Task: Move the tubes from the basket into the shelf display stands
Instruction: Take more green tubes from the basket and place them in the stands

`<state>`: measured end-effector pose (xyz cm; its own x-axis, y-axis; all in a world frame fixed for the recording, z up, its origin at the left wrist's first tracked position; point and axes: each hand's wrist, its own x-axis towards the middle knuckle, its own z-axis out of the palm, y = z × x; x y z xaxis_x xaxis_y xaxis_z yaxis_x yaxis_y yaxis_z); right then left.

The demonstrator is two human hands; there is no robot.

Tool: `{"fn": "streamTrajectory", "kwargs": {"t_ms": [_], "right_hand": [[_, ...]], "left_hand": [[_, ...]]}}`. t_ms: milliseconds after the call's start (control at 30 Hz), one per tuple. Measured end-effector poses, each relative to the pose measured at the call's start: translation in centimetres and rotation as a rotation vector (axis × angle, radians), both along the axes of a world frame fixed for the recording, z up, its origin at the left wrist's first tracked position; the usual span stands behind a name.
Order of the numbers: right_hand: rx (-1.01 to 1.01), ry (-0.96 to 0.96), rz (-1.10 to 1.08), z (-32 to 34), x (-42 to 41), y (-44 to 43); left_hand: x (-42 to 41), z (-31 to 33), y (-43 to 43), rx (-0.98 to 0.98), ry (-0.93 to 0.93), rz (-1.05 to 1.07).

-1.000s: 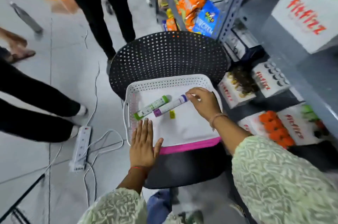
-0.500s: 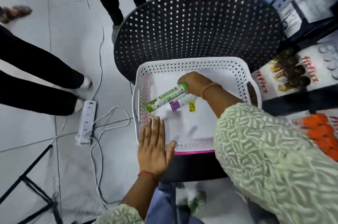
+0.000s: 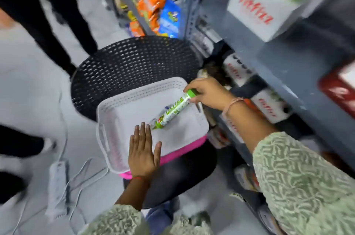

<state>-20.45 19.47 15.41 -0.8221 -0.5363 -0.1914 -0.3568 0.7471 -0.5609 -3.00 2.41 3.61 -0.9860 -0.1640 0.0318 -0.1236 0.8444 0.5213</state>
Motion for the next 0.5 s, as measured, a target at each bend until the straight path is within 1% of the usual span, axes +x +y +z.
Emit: {"fn": "streamTrajectory", "kwargs": {"t_ms": [100, 233, 400, 500], "right_hand": [[0.048, 0.09, -0.103, 5.6, 2.7, 6.6], [0.165, 0.208, -0.237, 12.5, 7.4, 15.2], [0.26, 0.339, -0.48, 19.5, 13.6, 24.5], [0.414, 0.406, -0.6, 22.8, 16.4, 29.1]], "left_hand": [[-3.0, 3.1, 4.7, 0.011, 0.09, -0.15], [-5.9, 7.1, 13.2, 0.016, 0.219, -0.42], [-6.6, 11.6, 24.8, 0.052, 0.378, -0.74], [-6.2, 13.2, 30.0, 0.071, 0.418, -0.896]]}}
